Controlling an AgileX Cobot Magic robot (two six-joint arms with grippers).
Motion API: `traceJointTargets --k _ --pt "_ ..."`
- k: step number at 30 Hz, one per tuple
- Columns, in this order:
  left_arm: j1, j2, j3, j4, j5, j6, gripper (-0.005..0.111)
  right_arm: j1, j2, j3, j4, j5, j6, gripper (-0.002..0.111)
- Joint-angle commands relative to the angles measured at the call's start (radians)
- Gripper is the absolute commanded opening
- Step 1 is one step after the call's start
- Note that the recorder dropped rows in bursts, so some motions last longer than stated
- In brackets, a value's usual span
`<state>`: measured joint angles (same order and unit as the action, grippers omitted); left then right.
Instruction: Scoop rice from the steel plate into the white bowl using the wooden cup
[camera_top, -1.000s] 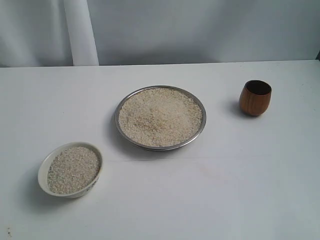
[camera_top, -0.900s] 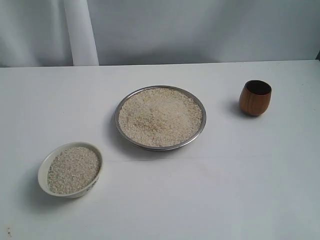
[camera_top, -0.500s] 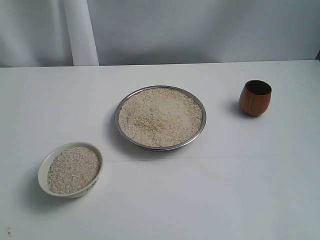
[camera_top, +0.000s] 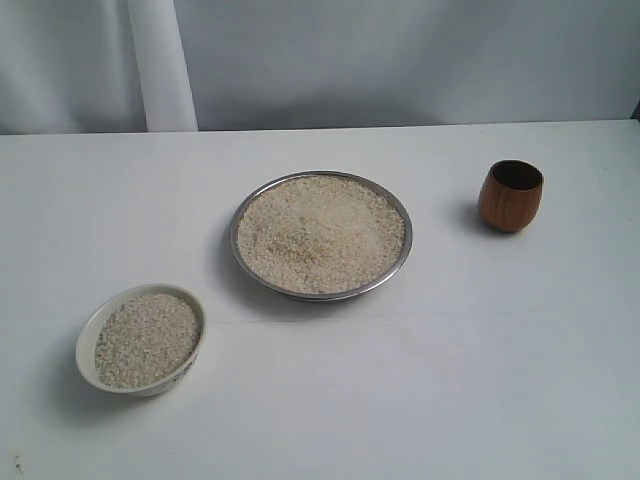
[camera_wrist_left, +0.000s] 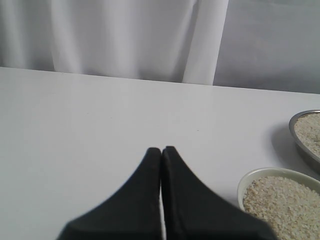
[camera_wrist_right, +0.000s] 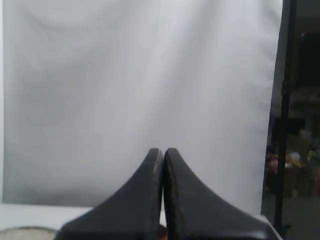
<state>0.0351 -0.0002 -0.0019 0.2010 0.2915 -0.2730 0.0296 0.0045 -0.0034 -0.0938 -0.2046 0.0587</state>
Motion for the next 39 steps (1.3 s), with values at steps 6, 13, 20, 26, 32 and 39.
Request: traceJointTargets --k 6,13,20,26,32,39 --pt "-0.005 0.000 0.002 -0.005 -0.007 -0.004 0.000 -0.009 -0.005 0.003 0.008 -0.207 0.001 0.000" --pt "-0.005 0.000 0.002 -0.005 -0.007 -0.004 0.000 -0.009 -0.005 0.003 0.008 -0.207 0.001 0.000" --pt "-0.005 0.000 0.002 -0.005 -0.007 -0.004 0.000 -0.009 -0.005 0.003 0.008 -0.207 0.001 0.000" --pt "-0.005 0.000 0.002 -0.005 -0.007 -0.004 0.000 -0.009 -0.005 0.003 0.008 -0.271 0.063 0.000" --pt "-0.005 0.000 0.002 -0.005 -0.007 -0.004 0.000 -0.009 -0.005 0.003 -0.004 -0.285 0.448 0.000" --pt "-0.005 0.000 0.002 -0.005 -0.007 -0.004 0.000 -0.009 0.085 -0.169 -0.249 -0.094 0.594 0.000"
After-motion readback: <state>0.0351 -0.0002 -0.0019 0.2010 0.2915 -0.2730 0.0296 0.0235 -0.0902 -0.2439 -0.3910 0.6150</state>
